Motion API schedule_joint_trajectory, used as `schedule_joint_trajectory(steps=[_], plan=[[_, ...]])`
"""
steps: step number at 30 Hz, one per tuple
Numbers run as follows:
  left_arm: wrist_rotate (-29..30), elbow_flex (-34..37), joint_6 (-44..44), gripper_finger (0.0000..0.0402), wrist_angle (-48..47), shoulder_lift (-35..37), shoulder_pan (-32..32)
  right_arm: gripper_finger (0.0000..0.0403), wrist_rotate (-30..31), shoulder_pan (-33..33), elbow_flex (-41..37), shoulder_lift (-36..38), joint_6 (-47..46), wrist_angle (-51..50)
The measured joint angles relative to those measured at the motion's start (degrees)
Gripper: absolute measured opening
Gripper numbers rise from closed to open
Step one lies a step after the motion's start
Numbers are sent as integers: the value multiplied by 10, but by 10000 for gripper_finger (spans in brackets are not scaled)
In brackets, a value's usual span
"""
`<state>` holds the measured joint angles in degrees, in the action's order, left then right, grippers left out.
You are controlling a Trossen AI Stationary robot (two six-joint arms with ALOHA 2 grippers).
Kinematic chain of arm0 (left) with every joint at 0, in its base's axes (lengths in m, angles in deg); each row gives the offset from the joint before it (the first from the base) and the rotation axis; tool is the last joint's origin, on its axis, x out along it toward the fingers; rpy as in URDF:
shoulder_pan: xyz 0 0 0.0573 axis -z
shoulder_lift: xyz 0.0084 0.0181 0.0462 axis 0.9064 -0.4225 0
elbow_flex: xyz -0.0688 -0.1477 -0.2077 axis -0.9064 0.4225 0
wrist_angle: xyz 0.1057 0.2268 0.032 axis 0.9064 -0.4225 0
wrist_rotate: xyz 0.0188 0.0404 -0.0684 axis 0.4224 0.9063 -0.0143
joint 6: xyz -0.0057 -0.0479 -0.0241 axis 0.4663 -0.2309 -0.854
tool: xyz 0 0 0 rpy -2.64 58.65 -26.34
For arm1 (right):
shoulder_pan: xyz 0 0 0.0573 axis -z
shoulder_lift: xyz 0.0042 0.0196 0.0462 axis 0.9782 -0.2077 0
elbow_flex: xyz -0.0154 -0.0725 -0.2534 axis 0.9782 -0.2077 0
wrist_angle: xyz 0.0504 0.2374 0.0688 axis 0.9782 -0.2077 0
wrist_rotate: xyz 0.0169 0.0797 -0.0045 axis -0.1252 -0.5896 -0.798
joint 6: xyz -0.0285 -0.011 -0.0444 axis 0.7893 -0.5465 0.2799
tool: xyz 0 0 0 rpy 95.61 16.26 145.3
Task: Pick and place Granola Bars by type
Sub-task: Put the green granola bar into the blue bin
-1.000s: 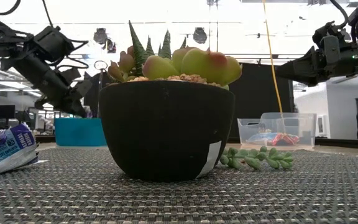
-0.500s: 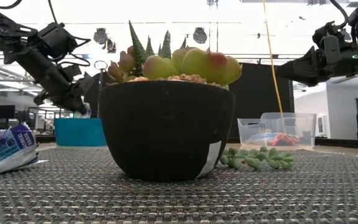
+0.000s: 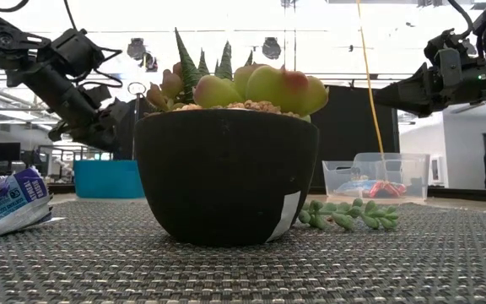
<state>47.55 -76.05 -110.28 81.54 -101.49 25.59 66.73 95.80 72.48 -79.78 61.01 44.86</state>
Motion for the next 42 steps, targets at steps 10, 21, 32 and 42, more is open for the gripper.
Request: schedule_joint_trajectory(steps=[10, 21, 32, 42], plan=[[-398, 0, -58, 90, 119, 0, 40, 169, 0, 0, 0, 0, 0, 0], [-391, 0, -138, 90, 115, 0, 359, 169, 0, 0, 0, 0, 0, 0], [-169, 0, -334, 90, 102, -66, 649, 169, 0, 0, 0, 0, 0, 0], [-209, -68, -415, 90, 141, -271, 695, 169, 0, 0, 0, 0, 0, 0]])
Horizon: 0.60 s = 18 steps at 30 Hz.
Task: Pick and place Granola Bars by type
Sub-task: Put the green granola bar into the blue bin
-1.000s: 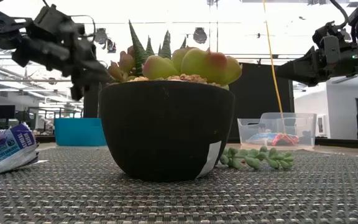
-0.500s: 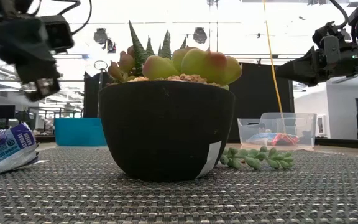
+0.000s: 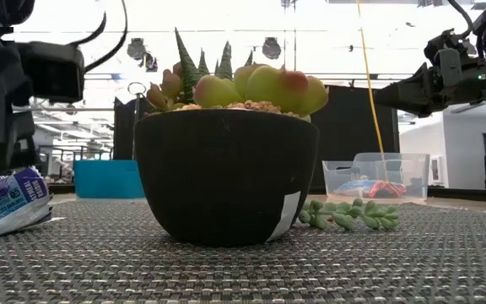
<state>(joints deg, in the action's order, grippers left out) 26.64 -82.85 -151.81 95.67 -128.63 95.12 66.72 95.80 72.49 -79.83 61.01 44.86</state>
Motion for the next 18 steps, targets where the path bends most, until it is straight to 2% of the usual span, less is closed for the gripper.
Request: schedule_joint_trajectory(steps=[3, 10, 13, 18], plan=[[-22, -71, 44, 90, -45, -51, 2, 169, 0, 0, 0, 0, 0, 0], [-37, -236, 94, 90, -236, -138, 2, 169, 0, 0, 0, 0, 0, 0], [-28, -274, 97, 90, -263, -163, 1, 169, 0, 0, 0, 0, 0, 0], [-27, -299, 80, 90, -265, -192, -5, 169, 0, 0, 0, 0, 0, 0]])
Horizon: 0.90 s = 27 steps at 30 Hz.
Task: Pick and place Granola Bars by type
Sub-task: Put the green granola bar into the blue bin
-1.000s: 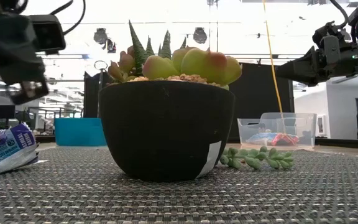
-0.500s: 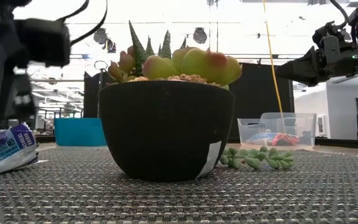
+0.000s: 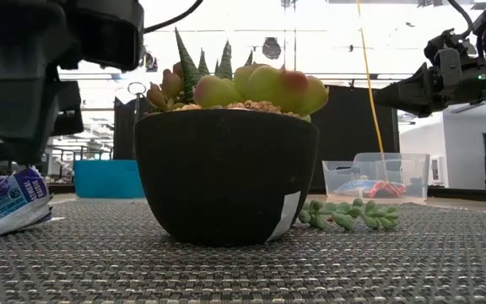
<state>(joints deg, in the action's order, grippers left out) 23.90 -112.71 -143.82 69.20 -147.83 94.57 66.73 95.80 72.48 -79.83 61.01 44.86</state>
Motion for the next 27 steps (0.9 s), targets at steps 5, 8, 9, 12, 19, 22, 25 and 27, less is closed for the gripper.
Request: schedule_joint_trajectory(steps=[5, 8, 9, 12, 19, 22, 25, 27], plan=[[0, -2, -32, 90, -23, -17, -8, 169, 0, 0, 0, 0, 0, 0], [-4, -2, -34, 90, -30, -21, -13, 169, 0, 0, 0, 0, 0, 0], [-7, -2, -30, 90, -31, -21, -13, 169, 0, 0, 0, 0, 0, -1], [-19, -2, -27, 90, -33, -21, -14, 169, 0, 0, 0, 0, 0, -1], [-30, -8, -51, 90, -108, -19, -14, 169, 0, 0, 0, 0, 0, 0], [-19, -19, -65, 90, -174, -19, -14, 169, 0, 0, 0, 0, 0, 0], [3, -29, -72, 90, -229, -19, -14, 169, 0, 0, 0, 0, 0, 0], [13, -34, -75, 90, -251, -19, -14, 169, 0, 0, 0, 0, 0, 0]])
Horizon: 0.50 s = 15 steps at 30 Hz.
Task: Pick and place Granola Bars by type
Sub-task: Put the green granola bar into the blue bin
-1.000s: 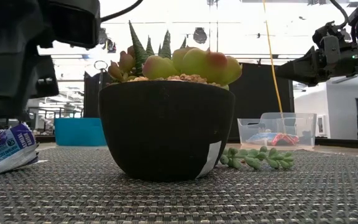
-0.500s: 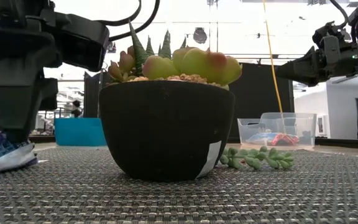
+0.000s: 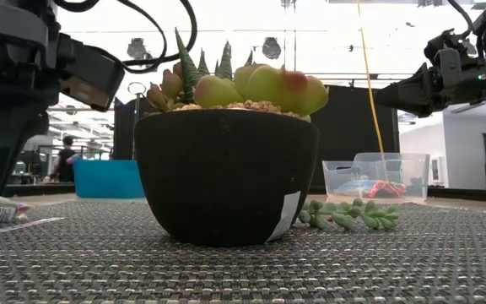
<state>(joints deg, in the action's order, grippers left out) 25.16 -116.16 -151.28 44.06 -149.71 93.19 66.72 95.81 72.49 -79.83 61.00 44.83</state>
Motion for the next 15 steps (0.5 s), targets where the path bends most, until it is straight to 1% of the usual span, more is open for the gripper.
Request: schedule_joint_trajectory(steps=[4, 15], plan=[[0, -5, -17, 90, -14, 0, 0, 169, 0, 0, 0, 0, 0, 0], [-62, -5, -104, 90, -12, 0, 1, 169, 0, 0, 0, 0, 0, 0]])
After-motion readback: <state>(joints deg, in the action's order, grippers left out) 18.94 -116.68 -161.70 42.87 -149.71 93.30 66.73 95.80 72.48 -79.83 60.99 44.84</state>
